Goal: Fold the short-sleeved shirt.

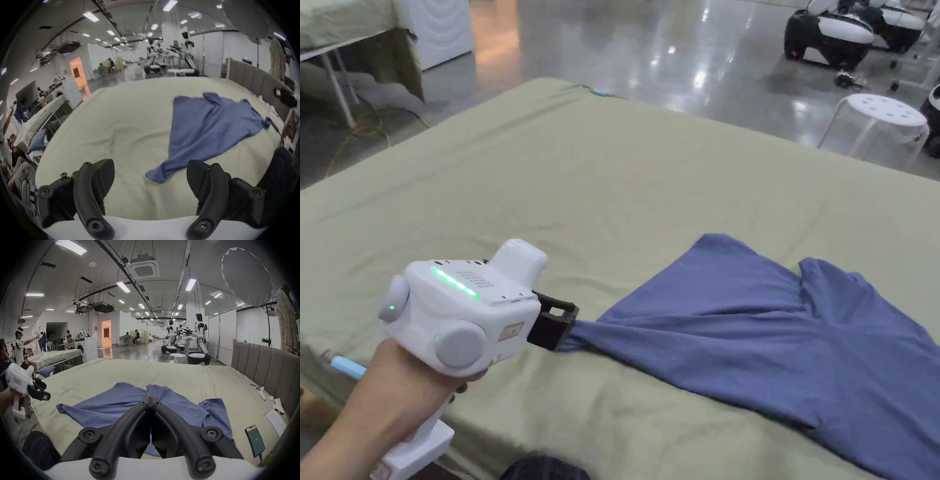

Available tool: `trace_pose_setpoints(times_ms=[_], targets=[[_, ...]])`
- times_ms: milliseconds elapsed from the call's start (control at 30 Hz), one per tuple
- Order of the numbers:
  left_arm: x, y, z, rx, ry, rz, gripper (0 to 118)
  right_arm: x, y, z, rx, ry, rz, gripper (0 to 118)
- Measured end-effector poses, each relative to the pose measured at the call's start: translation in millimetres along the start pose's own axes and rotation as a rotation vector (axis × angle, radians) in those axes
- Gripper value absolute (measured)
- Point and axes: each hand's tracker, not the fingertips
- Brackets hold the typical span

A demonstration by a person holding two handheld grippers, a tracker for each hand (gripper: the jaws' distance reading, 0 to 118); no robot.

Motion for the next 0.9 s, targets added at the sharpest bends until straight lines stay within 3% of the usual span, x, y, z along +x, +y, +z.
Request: trace_pose_setpoints(times_ms=[267, 300, 367, 433, 633, 900], targets=[[0.5, -14.6, -78.2, -0.105, -0.092, -0.082, 89, -5.3, 1.4, -24.1, -0.051, -0.015, -0.006, 1], [-2.1, -15.4, -86.4, -0.131, -0.125, -0.084, 80, -3.8, 2.0, -26.6, -0.057, -0.021, -0.011, 1], [-8.0, -17.7, -96.4, -0.156, -0.194, -0.063, 17, 1.6, 4.3, -31.3, -0.068, -0.032, -0.023, 1], [-12.1, -20.9, -102.4, -0.137, -0.258, 0.014, 15, 6.9, 6.7, -36.2, -0.075, -0.041, -0.031, 1], [-1.1, -7.5, -65.5, -0.093, -0.230, 0.008, 11, 34.8, 23.5, -67.6, -0.147, -0.055, -0.013, 1], [25.6, 22.6, -31.4, -0.012, -0.210, 0.019, 11, 119.1, 32.4, -220.6, -0.475, -0.084, 0.022, 2]])
